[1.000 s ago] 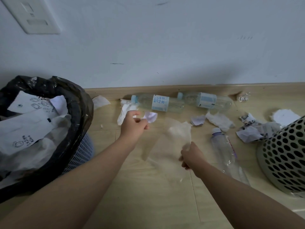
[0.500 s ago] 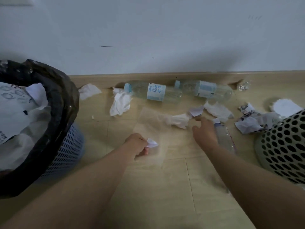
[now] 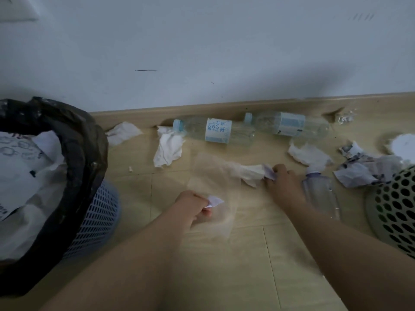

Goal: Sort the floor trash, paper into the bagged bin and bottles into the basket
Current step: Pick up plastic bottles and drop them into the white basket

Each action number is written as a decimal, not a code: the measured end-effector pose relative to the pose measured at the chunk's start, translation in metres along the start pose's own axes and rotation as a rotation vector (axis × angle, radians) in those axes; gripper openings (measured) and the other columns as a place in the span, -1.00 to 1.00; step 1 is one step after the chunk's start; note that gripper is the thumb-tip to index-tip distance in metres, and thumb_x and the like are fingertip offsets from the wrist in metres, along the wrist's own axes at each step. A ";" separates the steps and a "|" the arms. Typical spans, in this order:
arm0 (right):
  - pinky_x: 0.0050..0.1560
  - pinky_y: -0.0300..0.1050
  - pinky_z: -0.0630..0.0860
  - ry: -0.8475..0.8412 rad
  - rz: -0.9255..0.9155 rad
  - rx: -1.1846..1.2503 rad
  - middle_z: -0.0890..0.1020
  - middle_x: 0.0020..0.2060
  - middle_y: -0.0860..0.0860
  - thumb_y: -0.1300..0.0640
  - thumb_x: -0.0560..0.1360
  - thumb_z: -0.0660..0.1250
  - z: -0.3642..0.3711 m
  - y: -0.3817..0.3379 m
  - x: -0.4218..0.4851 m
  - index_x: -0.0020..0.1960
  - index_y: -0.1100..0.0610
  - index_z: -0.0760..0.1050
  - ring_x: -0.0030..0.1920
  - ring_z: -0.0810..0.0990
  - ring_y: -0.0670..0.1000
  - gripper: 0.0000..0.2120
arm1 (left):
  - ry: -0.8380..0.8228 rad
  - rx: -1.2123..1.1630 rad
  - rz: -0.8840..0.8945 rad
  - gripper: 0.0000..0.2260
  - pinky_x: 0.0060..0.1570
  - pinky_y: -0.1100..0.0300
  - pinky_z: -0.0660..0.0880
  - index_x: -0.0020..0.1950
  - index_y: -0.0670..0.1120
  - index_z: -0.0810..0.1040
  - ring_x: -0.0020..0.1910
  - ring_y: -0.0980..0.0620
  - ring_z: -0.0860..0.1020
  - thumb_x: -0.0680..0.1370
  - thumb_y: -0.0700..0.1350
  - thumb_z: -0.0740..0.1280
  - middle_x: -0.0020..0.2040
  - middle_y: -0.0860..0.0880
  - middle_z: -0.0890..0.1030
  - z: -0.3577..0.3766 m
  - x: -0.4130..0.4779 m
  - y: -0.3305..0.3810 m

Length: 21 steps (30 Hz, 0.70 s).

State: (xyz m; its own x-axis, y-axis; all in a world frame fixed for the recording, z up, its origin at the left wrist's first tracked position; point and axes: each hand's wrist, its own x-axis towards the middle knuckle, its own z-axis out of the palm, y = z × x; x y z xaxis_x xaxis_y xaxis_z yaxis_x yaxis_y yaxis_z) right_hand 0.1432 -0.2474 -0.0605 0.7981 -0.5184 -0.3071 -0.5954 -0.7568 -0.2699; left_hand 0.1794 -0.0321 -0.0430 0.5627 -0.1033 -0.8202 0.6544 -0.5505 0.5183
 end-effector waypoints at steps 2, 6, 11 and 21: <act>-0.06 -0.04 0.36 0.012 0.009 -0.038 0.51 0.09 0.24 0.04 0.58 0.15 0.001 0.002 -0.005 0.15 0.22 0.37 0.09 0.49 0.22 -0.72 | 0.009 -0.038 0.002 -0.78 -0.49 0.27 0.17 -0.29 -0.08 0.38 -0.50 0.12 0.48 0.53 -0.24 0.30 -0.55 0.03 0.52 0.000 0.000 -0.001; 0.10 0.01 0.35 0.307 0.182 -0.009 0.43 0.20 0.26 0.09 0.61 0.07 -0.008 0.002 -0.004 0.19 0.30 0.39 0.20 0.39 0.23 -0.69 | 0.089 -0.084 0.048 -0.78 -0.58 0.33 0.23 -0.30 -0.06 0.38 -0.43 0.10 0.53 0.53 -0.24 0.27 -0.38 -0.02 0.54 0.004 0.004 -0.012; 0.15 0.02 0.31 0.513 0.012 0.275 0.41 0.23 0.25 0.08 0.54 0.23 -0.026 -0.036 0.003 0.05 0.29 0.45 0.18 0.39 0.23 -0.73 | 0.156 -0.184 0.085 -0.79 -0.56 0.36 0.31 -0.30 -0.08 0.40 -0.55 0.18 0.53 0.50 -0.28 0.28 -0.38 -0.06 0.55 0.006 0.007 -0.021; 0.04 -0.01 0.39 0.045 -0.076 0.128 0.52 0.10 0.21 0.19 0.55 0.18 0.028 -0.037 -0.034 0.08 0.26 0.44 0.11 0.47 0.22 -0.82 | 0.150 -0.177 0.140 -0.78 -0.52 0.31 0.29 -0.28 -0.07 0.45 -0.47 0.04 0.49 0.44 -0.36 0.32 -0.38 -0.03 0.47 -0.002 0.004 -0.028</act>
State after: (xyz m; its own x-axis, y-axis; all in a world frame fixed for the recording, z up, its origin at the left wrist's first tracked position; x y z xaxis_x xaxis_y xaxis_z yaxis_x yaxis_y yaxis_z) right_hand 0.1351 -0.1906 -0.0655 0.8431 -0.4806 -0.2412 -0.5375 -0.7390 -0.4063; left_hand 0.1643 -0.0157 -0.0601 0.7139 -0.0375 -0.6992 0.6353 -0.3851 0.6694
